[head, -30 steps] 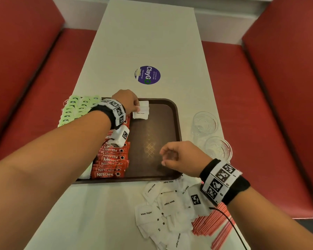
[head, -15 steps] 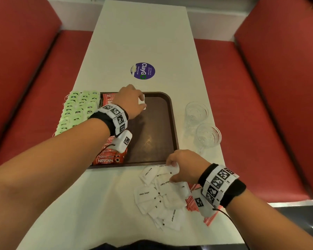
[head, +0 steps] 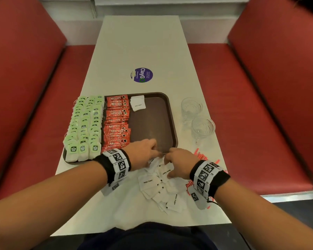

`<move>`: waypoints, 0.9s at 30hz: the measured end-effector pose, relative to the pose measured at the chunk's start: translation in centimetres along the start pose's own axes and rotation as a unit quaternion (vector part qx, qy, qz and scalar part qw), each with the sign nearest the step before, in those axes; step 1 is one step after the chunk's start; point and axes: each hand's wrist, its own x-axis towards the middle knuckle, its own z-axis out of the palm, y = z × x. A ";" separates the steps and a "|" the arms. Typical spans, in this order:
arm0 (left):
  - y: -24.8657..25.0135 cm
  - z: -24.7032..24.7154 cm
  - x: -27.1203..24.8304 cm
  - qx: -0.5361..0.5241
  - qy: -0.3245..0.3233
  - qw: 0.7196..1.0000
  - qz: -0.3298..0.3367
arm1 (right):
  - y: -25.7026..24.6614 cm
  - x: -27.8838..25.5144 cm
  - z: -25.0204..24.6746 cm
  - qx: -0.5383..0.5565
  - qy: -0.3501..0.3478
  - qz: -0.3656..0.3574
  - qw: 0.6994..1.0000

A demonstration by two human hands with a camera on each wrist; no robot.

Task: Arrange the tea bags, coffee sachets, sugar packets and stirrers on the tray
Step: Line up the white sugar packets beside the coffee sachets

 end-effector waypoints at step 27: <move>-0.7 -0.3 1.5 0.036 0.049 0.996 0.062 | 0.8 -0.6 -1.1 0.127 0.005 0.036 0.991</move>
